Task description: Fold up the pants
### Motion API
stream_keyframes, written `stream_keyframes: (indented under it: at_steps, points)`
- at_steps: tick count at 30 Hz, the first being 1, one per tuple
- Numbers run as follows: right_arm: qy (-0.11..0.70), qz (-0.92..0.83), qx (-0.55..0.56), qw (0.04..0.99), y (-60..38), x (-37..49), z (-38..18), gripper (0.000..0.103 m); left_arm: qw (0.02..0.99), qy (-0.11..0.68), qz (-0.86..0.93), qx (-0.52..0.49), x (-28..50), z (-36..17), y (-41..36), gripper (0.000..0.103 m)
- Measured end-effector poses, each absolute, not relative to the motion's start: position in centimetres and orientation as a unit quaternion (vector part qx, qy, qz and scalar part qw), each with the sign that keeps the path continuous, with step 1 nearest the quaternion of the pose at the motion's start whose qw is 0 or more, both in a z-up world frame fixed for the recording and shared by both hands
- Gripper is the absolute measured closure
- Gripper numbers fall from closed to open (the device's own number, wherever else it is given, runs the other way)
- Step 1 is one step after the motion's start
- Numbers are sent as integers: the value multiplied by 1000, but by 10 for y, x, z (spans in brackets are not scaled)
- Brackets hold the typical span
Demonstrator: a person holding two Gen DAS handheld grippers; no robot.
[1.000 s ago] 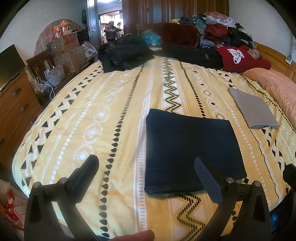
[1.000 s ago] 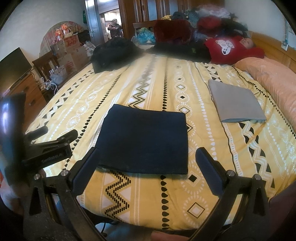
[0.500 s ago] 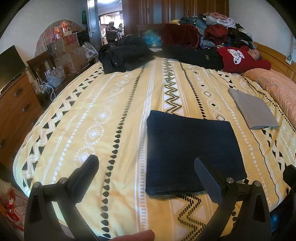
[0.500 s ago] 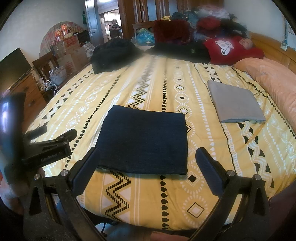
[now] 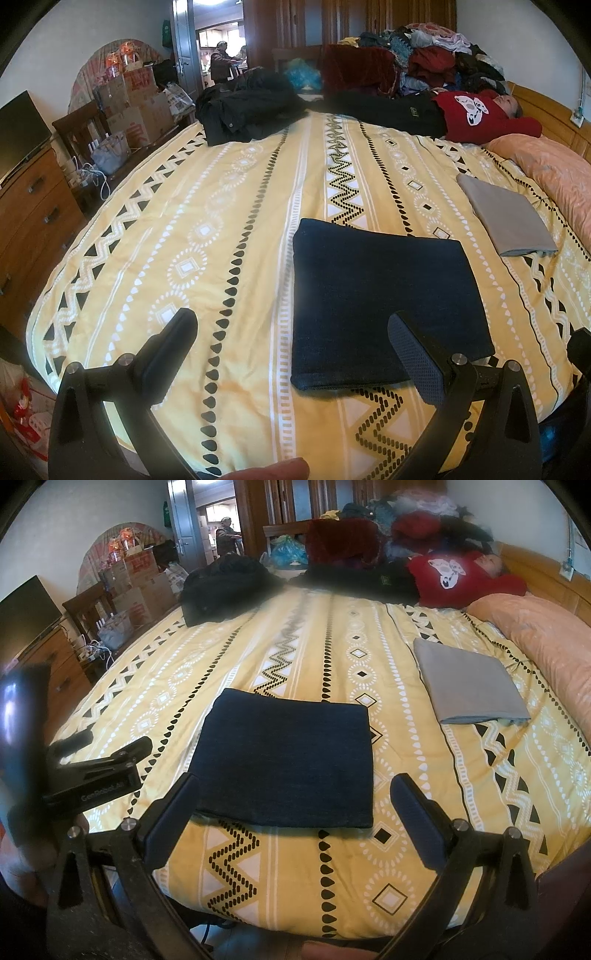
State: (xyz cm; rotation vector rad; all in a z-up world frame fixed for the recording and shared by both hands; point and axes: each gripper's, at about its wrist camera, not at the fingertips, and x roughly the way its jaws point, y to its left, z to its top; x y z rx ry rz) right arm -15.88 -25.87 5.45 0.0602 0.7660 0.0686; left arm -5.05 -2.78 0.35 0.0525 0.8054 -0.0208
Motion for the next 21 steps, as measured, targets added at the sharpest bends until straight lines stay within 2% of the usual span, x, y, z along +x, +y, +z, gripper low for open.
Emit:
stream_keyframes:
  at_steps: [21]
  points:
    - [376, 34, 32, 925, -258, -155, 53, 1, 918, 395, -8, 26, -45, -1, -26, 0]
